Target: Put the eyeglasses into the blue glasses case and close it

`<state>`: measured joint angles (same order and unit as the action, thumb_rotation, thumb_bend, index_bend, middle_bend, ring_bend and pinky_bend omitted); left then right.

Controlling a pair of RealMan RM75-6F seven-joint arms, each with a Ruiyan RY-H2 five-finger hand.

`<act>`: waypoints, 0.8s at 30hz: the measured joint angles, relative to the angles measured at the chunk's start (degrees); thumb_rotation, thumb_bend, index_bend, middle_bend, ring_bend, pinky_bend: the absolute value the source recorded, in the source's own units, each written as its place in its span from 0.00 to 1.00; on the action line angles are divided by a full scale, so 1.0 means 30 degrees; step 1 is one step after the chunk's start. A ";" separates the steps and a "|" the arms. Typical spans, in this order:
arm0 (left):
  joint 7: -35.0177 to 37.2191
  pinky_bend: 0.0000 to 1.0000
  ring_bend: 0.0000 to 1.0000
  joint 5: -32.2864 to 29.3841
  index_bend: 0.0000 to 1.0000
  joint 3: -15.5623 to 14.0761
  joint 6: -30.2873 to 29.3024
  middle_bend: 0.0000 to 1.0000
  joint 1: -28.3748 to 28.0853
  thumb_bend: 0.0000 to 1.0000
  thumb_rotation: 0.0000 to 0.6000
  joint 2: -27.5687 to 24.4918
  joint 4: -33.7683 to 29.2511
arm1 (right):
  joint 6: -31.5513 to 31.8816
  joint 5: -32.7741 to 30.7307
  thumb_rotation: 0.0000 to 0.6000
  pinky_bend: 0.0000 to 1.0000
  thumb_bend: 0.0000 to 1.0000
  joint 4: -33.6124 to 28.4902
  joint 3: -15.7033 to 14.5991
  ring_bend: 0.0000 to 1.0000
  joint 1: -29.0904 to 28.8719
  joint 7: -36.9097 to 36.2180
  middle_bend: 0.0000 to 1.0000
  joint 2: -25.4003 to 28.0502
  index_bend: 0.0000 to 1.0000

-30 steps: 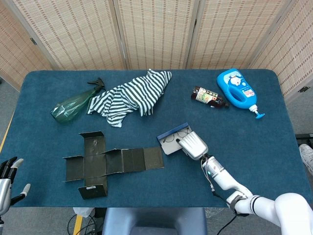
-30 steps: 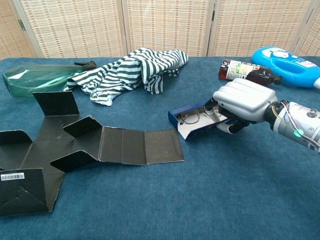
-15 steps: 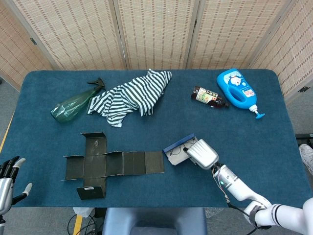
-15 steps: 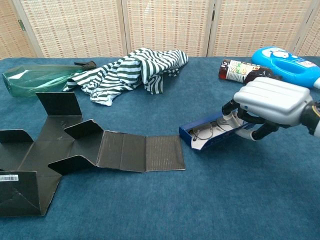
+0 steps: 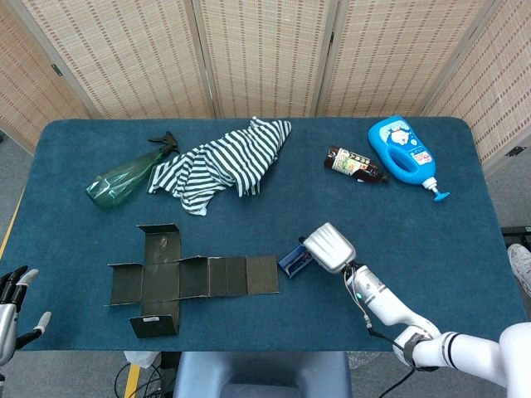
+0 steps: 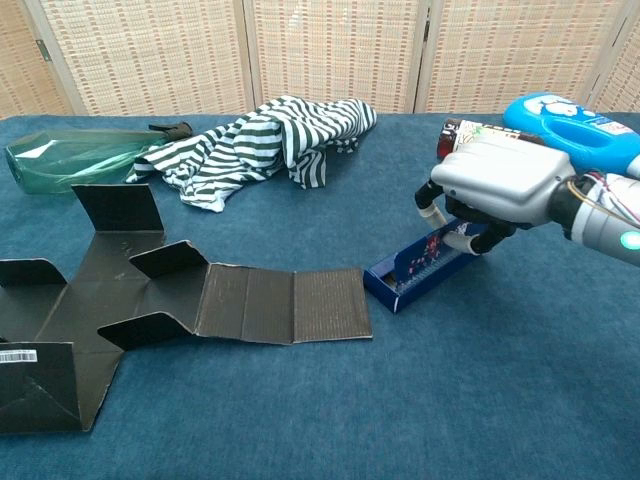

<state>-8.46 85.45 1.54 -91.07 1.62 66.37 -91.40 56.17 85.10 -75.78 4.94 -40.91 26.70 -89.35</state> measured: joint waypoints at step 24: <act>-0.0360 0.19 0.15 -0.0059 0.17 -0.0006 0.0006 0.14 0.0090 0.32 1.00 -0.0157 -0.0376 | -0.1305 -0.1671 1.00 0.96 0.24 0.0854 0.0766 0.97 -0.1183 0.1037 0.89 -0.0803 0.05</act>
<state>-9.53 85.28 1.52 -91.05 1.89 65.90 -92.52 52.26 80.09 -73.21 7.24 -44.46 29.81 -91.76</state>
